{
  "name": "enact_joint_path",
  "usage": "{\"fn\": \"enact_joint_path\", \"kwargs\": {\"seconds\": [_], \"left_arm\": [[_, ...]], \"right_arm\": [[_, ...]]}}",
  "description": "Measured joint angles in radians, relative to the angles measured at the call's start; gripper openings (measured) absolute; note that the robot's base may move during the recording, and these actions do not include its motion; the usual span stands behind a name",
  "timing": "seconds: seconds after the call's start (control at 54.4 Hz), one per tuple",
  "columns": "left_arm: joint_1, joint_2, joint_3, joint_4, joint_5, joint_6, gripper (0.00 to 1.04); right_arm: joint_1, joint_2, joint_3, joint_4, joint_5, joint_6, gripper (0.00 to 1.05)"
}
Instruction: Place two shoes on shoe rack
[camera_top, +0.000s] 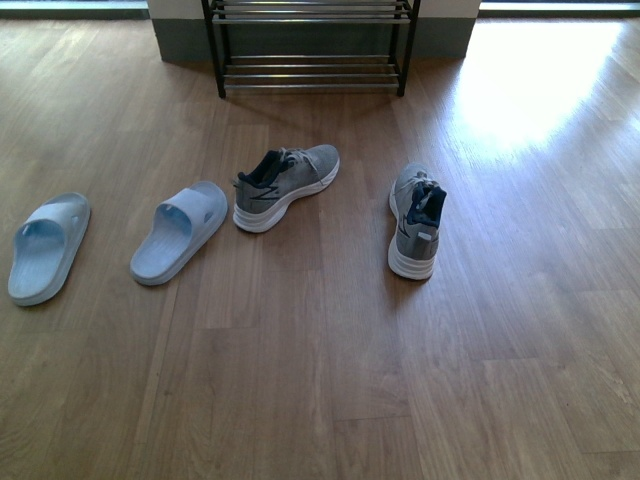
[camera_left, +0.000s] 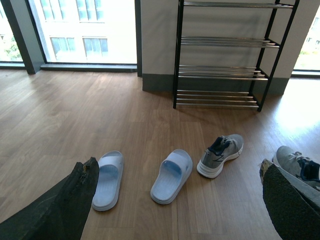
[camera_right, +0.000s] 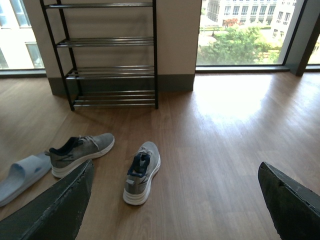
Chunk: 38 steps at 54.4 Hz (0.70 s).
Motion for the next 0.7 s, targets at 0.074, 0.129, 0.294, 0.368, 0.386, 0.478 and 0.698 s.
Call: {"fn": "enact_joint_path", "kwargs": {"seconds": [0.074, 0.129, 0.294, 0.368, 0.386, 0.478, 0.698], "left_arm": [[0.0, 0.0, 0.0, 0.0, 0.0, 0.0, 0.95], [0.0, 0.0, 0.0, 0.0, 0.0, 0.0, 0.95], [0.0, 0.0, 0.0, 0.0, 0.0, 0.0, 0.95], [0.0, 0.0, 0.0, 0.0, 0.0, 0.0, 0.95], [0.0, 0.0, 0.0, 0.0, 0.0, 0.0, 0.95], [0.0, 0.0, 0.0, 0.0, 0.0, 0.0, 0.95], [0.0, 0.0, 0.0, 0.0, 0.0, 0.0, 0.95]], "right_arm": [[0.0, 0.0, 0.0, 0.0, 0.0, 0.0, 0.96], [0.0, 0.0, 0.0, 0.0, 0.0, 0.0, 0.96], [0.0, 0.0, 0.0, 0.0, 0.0, 0.0, 0.96], [0.0, 0.0, 0.0, 0.0, 0.0, 0.0, 0.96], [0.0, 0.0, 0.0, 0.0, 0.0, 0.0, 0.96], [0.0, 0.0, 0.0, 0.0, 0.0, 0.0, 0.96], [0.0, 0.0, 0.0, 0.0, 0.0, 0.0, 0.96]]}}
